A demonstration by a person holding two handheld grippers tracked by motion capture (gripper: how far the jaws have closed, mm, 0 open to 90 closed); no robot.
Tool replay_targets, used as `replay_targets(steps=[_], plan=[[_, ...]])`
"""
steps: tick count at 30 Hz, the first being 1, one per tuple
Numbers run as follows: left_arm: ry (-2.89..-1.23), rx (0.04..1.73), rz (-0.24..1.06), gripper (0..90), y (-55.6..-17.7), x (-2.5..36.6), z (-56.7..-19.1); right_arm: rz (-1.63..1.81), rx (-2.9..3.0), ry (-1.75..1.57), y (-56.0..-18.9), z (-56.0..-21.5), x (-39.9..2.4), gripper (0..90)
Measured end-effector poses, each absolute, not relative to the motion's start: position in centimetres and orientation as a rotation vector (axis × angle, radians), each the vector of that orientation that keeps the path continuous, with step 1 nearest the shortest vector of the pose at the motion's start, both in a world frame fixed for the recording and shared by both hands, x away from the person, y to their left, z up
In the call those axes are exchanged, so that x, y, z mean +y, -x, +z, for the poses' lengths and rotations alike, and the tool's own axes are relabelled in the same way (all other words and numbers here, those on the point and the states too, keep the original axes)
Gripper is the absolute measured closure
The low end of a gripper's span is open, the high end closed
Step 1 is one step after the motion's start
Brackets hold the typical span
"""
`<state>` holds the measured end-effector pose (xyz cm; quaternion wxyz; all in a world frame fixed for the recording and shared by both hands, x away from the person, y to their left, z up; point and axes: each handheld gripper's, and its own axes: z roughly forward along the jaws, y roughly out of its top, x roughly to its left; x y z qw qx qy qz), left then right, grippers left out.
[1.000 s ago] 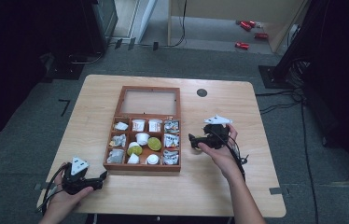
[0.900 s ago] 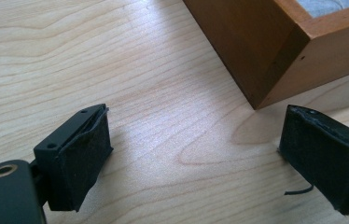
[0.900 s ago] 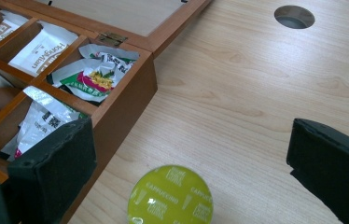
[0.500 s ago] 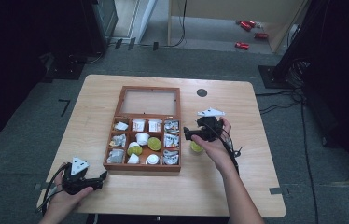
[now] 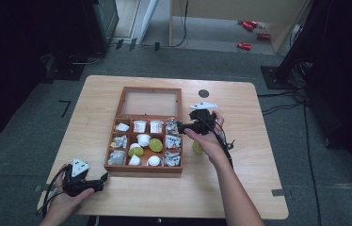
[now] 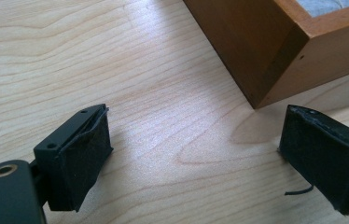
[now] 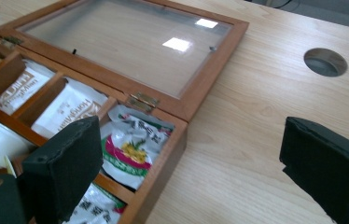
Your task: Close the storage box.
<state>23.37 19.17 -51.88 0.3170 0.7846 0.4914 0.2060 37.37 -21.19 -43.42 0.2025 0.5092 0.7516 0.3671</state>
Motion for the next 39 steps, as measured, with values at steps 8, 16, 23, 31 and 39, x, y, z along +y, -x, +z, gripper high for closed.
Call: replay_targets(steps=[8, 16, 23, 31, 39], plan=[[-2.066, 1.293, 0.542, 9.4, -23.4, 19.2, -51.9, 1.045, 2.110, -1.435, -39.1, -43.5, -19.9, 8.2], [-2.066, 1.293, 0.543, 9.4, -23.3, 19.2, -51.9, 1.044, 2.092, -1.484, -41.0, -43.8, -19.6, 14.7], [-2.066, 1.293, 0.543, 9.4, -23.3, 19.2, -51.9, 1.025, 2.056, -1.557, -43.1, -44.7, -19.5, 23.4], [-2.066, 1.293, 0.542, 9.4, -23.3, 19.2, -51.9, 1.017, 2.040, -1.632, -44.7, -46.0, -19.3, 36.4], [-2.066, 1.293, 0.542, 9.4, -23.3, 19.2, -51.9, 0.997, 2.037, -1.696, -45.9, -46.5, -18.7, 50.0]])
